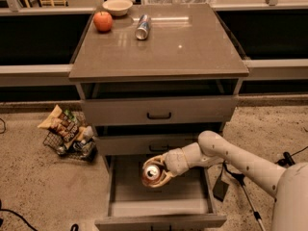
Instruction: Pick coke can from bottom drawer and place on counter
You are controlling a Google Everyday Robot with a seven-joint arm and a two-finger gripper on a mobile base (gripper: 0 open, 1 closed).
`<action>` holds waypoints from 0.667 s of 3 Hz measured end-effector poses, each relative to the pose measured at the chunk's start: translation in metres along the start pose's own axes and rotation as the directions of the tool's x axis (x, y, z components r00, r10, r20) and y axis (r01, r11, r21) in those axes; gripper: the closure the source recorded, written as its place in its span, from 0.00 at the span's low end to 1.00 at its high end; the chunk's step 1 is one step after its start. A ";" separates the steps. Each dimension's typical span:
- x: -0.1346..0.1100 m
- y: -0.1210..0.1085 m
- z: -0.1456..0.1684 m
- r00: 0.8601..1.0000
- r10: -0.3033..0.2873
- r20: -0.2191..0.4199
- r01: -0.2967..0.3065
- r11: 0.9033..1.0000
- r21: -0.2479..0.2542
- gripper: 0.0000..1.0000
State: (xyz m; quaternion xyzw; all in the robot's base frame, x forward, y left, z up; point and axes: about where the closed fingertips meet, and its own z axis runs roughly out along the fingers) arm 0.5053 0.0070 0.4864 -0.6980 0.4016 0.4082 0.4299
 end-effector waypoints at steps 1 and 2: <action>-0.035 -0.024 -0.029 1.000 0.008 -0.019 -0.007 0.999 0.045 1.00; -0.080 -0.057 -0.073 0.998 0.056 -0.033 -0.054 0.997 0.063 1.00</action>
Offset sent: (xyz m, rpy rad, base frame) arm 0.0668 -0.0756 0.2024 -0.0539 0.1253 -0.0919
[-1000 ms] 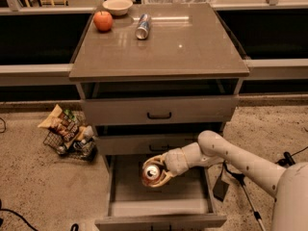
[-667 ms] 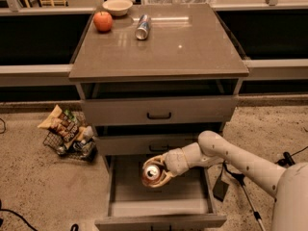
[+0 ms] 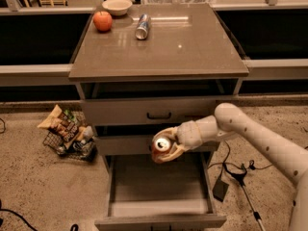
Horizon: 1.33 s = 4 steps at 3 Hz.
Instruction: Pick coke can from bottom drawer and place on counter
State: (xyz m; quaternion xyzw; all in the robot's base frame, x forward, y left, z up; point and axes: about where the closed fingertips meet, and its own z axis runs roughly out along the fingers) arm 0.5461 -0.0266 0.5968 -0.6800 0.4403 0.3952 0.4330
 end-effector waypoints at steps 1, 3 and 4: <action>-0.035 -0.022 -0.035 0.997 0.074 -0.026 -0.075 0.996 -0.040 1.00; -0.058 -0.029 -0.040 0.996 0.079 -0.040 -0.081 0.996 -0.030 1.00; -0.121 -0.034 -0.056 0.986 0.117 -0.116 -0.117 0.993 0.008 1.00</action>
Offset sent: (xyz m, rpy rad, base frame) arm 0.0148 -0.0164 0.0427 -0.0403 0.0552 0.0051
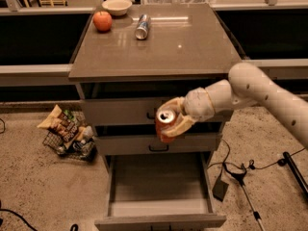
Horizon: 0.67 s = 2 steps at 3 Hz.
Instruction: Pick coke can from bottom drawer and place on counter
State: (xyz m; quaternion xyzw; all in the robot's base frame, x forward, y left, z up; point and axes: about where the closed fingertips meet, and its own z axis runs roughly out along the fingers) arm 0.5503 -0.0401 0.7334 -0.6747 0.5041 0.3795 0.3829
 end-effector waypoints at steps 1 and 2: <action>-0.045 0.000 -0.015 0.998 0.007 -0.067 -0.006 1.000 0.014 1.00; -0.077 -0.005 -0.028 0.972 -0.067 -0.224 0.055 0.997 -0.057 1.00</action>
Offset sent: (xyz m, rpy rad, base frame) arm -0.0007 0.0095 0.1141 -0.5711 -0.2008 0.2518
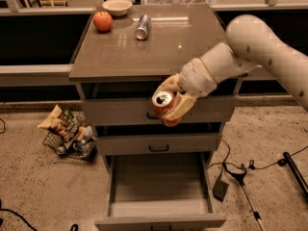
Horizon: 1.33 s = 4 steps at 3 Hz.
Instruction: Pick coke can from bottom drawer and place on counter
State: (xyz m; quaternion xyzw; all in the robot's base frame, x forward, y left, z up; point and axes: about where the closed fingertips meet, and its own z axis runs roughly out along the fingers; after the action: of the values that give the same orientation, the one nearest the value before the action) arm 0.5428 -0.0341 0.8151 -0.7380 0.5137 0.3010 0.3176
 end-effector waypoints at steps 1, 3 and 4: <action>-0.001 0.002 0.015 0.998 -0.039 -0.050 0.035 0.997 -0.071 1.00; -0.020 -0.021 -0.032 0.996 -0.040 -0.074 0.044 0.997 0.059 1.00; -0.038 -0.044 -0.083 0.997 -0.006 -0.078 0.021 0.980 0.197 1.00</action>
Offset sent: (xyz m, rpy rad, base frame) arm 0.0096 -0.0005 0.0139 -0.0652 -0.0424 0.0165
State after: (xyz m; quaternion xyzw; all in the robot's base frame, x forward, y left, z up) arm 0.5836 -0.0646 0.9026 -0.7174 0.5480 0.2176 0.3710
